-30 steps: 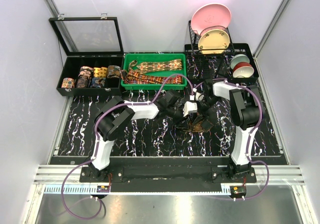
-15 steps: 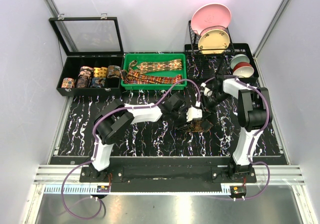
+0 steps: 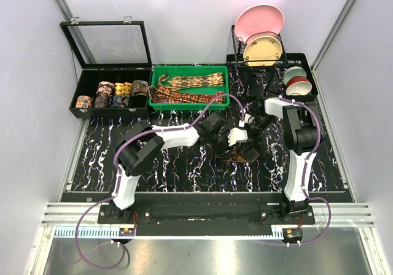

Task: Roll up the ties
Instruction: Roll the tie at the center of the board.

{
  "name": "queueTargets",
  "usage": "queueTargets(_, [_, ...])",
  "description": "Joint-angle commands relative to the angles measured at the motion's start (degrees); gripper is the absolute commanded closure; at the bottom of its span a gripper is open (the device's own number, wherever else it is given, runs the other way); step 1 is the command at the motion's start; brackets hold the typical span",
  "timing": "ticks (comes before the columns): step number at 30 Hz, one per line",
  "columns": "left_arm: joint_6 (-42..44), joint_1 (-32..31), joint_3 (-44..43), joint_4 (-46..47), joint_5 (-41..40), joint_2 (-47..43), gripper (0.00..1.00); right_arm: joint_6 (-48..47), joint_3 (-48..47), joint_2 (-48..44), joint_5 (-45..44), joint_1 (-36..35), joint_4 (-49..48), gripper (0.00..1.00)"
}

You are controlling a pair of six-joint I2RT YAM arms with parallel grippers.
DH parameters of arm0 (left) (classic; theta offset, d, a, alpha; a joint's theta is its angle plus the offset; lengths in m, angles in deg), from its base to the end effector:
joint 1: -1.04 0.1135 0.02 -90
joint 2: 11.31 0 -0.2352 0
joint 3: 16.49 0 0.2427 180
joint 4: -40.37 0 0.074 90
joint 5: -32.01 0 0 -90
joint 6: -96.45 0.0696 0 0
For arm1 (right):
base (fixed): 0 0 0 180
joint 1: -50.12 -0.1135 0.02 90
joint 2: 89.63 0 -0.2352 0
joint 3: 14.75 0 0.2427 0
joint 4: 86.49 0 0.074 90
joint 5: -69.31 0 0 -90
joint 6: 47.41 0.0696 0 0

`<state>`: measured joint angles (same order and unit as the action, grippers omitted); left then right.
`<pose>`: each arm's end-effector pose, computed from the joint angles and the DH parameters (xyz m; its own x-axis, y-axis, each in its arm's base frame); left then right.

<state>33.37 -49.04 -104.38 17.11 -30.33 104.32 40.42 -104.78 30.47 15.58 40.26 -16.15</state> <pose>0.2460 -0.3443 0.1072 -0.0522 0.6873 -0.7245 0.9986 0.0372 -0.0368 0.3126 0.0961 0.0674 -0.9671 -0.1991 0.1585 -0.0694 0.8057 0.5883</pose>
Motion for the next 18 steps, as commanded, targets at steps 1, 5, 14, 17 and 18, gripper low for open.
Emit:
queueTargets(1, [-1.43,1.48,0.01,-3.19,-0.42,1.44,0.66,-0.02,-1.71,1.90,-6.12,-1.20,-0.66,0.89])
queueTargets(5, [-0.03,1.83,2.65,0.42,2.65,-1.63,0.60,0.68,-2.15,2.25,-8.49,-1.21,-1.10,0.87])
queueTargets(14, [3.48,2.45,8.19,7.72,9.96,-6.56,0.48,1.21,-3.03,2.69,-9.55,-1.65,-0.92,0.87])
queueTargets(17, [4.63,2.54,8.10,7.20,9.69,-6.39,0.48,1.21,-3.11,2.87,-9.55,-1.82,-1.01,0.87])
queueTargets(18, [4.81,2.62,8.36,7.37,9.78,-6.30,0.48,1.12,-3.03,2.95,-9.55,-1.91,-0.92,0.87])
